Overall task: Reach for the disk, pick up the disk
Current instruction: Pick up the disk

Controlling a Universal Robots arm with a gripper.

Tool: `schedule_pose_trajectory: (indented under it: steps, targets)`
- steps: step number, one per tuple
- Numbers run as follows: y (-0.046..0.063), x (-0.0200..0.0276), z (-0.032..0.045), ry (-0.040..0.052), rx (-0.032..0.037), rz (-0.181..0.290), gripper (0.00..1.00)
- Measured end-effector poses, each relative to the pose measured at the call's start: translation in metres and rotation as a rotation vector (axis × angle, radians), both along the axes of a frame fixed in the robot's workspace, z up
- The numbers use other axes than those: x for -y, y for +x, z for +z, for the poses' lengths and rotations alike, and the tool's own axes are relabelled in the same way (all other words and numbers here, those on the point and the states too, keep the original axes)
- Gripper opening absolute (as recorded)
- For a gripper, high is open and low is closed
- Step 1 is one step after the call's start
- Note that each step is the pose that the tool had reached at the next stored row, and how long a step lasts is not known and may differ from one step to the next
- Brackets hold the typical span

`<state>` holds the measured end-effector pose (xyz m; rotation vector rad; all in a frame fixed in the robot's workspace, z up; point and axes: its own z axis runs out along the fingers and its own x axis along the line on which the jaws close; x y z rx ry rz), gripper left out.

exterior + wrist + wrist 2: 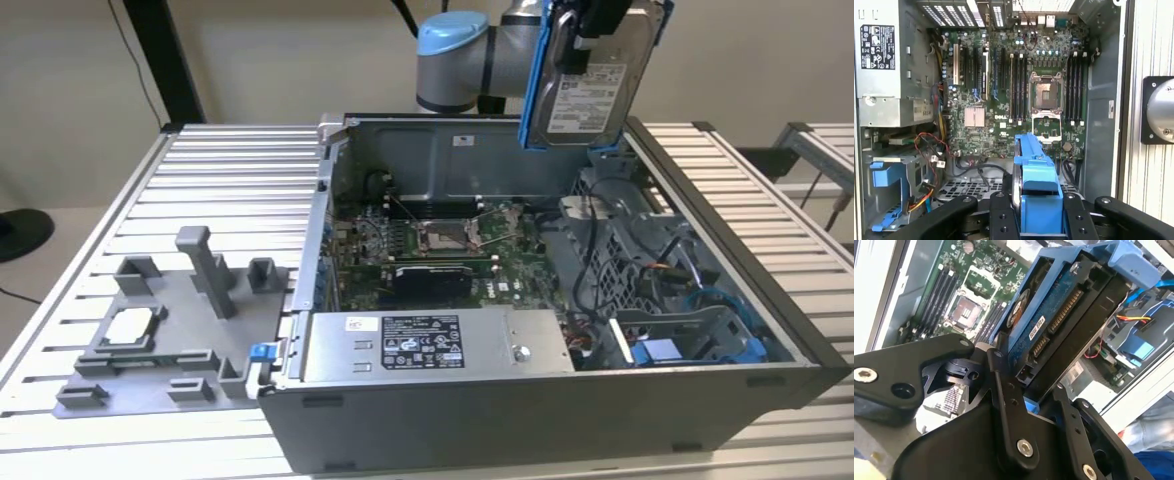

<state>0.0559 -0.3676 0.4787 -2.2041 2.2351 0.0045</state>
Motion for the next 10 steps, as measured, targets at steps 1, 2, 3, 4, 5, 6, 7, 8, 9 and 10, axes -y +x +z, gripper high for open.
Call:
schedule_pose_trajectory:
  steps: [1, 2, 3, 4, 5, 6, 7, 8, 9, 10]
  targets:
    - [0.001, 0.0000, 0.0000, 0.0000, 0.0000, 0.000, 0.00]
    - [0.003, 0.0000, 0.0000, 0.0001, 0.0001, 0.000, 0.00]
    - [0.004, 0.0000, 0.0000, 0.0001, 0.0000, 0.000, 0.00]
    - [0.005, 0.0000, 0.0000, 0.0000, 0.0000, 0.000, 0.00]
    - [0.007, 0.0000, 0.0000, 0.0000, 0.0000, 0.000, 0.00]
    - [0.008, 0.0000, 0.0000, 0.0000, 0.0000, 0.000, 0.00]
    - [0.010, 0.0000, 0.0000, 0.0001, 0.0000, 0.000, 0.00]
    - [0.011, 0.0000, 0.0000, 0.0001, 0.0000, 0.000, 0.00]
    - [0.012, 0.0000, 0.0000, 0.0000, 0.0000, 0.000, 0.00]
    - [0.012, -0.0001, 0.0000, 0.0000, 0.0000, 0.000, 0.00]
